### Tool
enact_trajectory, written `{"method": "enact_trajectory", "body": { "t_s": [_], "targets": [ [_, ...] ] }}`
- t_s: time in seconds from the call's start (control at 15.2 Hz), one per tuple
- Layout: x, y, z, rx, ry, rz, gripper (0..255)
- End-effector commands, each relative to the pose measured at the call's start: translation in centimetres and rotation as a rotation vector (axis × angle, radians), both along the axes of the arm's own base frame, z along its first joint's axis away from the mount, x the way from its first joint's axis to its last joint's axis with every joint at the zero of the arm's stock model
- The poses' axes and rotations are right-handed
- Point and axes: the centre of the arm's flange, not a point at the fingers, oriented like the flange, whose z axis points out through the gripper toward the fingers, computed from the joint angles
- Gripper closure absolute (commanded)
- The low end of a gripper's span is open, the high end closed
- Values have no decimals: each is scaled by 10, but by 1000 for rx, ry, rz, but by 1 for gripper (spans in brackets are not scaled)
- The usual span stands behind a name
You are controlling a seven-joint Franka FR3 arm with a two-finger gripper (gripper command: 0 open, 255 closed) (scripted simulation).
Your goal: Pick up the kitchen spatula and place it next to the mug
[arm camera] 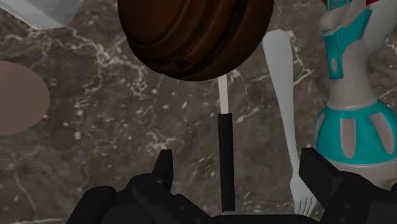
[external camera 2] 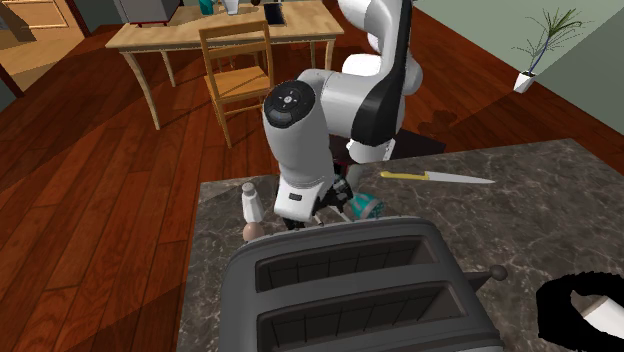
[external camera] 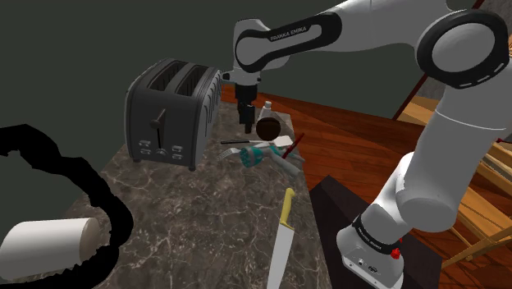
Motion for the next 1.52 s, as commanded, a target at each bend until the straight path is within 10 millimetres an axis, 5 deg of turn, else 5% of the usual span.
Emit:
{"method": "enact_trajectory", "body": {
  "t_s": [0.0,0.46,0.92,0.99,1.45],
  "targets": [
    [5,10,-13,11,4,40,0],
    [-4,11,-47,11,4,40,0],
    [-4,11,-47,11,4,40,0],
    [-4,11,-47,11,4,40,255],
    [-4,11,-47,11,3,40,255]
  ]
}}
